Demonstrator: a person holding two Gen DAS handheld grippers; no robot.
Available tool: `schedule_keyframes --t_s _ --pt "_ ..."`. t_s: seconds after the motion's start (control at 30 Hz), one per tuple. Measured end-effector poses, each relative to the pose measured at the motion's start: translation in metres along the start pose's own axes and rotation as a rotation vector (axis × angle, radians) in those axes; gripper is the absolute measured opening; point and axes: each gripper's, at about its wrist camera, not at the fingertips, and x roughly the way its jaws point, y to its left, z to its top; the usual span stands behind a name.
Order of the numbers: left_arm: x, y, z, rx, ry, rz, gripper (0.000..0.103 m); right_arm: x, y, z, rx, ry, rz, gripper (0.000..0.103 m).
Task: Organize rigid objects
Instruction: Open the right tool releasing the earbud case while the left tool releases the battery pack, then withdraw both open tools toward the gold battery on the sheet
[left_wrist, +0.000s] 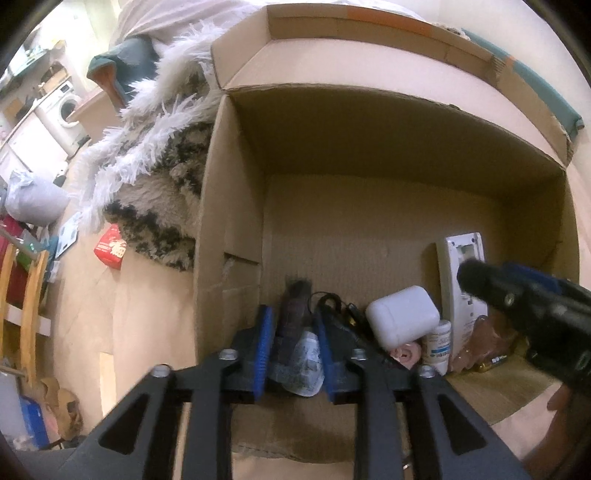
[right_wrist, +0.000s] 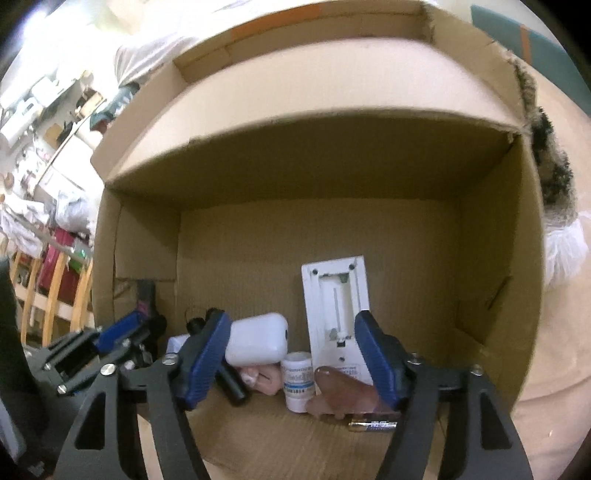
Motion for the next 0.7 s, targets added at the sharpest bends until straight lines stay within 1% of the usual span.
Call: schedule_keyframes --t_s 0.03,0.07,0.1,0.17,0.27,0.47,0.6,0.67,0.7 --pt "-0.001 0.0 0.0 0.0 -0.004 -0.005 0.038 -0.003 0.0 0.001 0.007 -0.009 0.009 0.076" --pt "-0.003 -0.002 0.0 0.002 -0.012 -0.012 0.046 -0.005 -0.001 0.002 0.012 -0.019 0.011 0.079" --pt "-0.004 -0.003 0.0 0.006 -0.018 -0.025 0.052 -0.006 -0.003 0.002 0.017 -0.031 0.012 0.082" --pt "-0.006 -0.006 0.0 0.016 -0.024 -0.028 0.056 -0.007 -0.003 0.004 0.027 -0.037 0.016 0.093" --pt "-0.007 -0.008 0.001 0.021 -0.026 -0.021 0.057 -0.006 -0.007 0.005 0.038 -0.035 0.018 0.094" --pt "-0.014 -0.004 0.005 -0.003 -0.035 -0.029 0.057 -0.008 -0.006 0.006 0.034 -0.037 0.023 0.094" --pt "-0.031 0.0 0.005 -0.023 -0.054 -0.043 0.057 -0.016 -0.007 0.006 0.052 -0.049 0.048 0.094" --pt "-0.047 0.004 0.0 -0.045 -0.085 -0.064 0.058 -0.022 -0.008 0.003 0.052 -0.061 0.049 0.094" --pt "-0.053 0.005 -0.001 -0.046 -0.098 -0.074 0.061 -0.026 -0.009 0.001 0.053 -0.069 0.048 0.094"
